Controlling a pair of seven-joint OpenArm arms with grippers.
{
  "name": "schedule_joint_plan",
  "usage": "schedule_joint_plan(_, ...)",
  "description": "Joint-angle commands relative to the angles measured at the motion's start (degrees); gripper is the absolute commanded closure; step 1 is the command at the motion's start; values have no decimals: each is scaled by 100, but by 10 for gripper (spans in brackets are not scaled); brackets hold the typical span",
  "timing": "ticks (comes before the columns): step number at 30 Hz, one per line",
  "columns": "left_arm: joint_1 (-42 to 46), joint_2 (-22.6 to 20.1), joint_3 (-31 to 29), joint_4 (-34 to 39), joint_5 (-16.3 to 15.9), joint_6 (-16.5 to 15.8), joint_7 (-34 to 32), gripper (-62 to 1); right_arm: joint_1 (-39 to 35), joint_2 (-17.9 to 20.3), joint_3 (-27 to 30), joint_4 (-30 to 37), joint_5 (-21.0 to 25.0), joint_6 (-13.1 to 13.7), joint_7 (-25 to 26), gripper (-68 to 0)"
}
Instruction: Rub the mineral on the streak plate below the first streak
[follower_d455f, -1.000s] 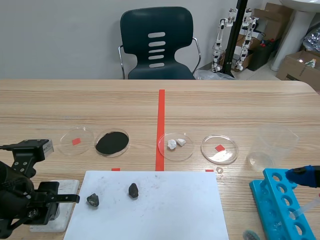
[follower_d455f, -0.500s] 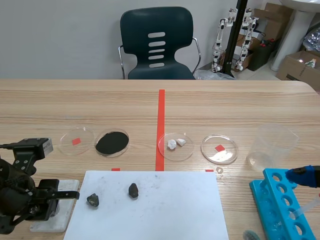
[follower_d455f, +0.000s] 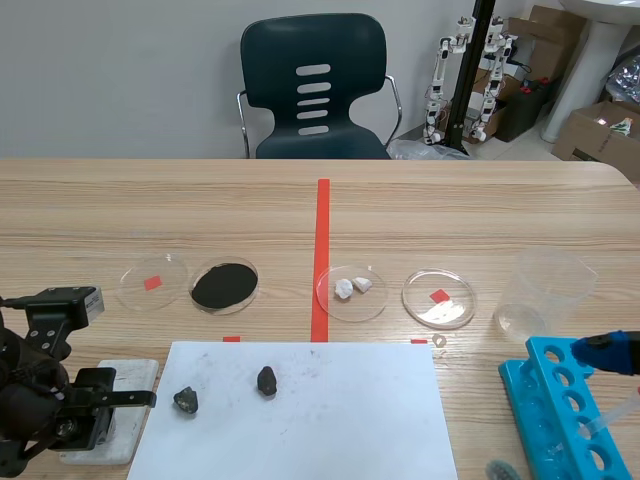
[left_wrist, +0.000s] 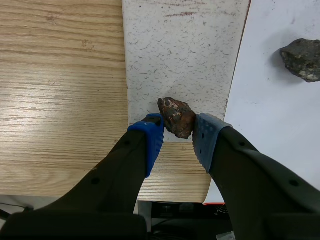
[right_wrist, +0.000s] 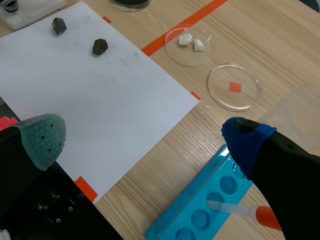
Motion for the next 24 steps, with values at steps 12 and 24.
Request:
schedule_joint_plan(12, -15, 13, -7, 9, -535, -289, -59, -113, -11, 0, -20, 79, 61, 15, 107, -679)
schedule_joint_plan(24, -2, 13, -7, 9, 503, 81, 35, -113, -11, 0, -20, 79, 61, 15, 107, -679)
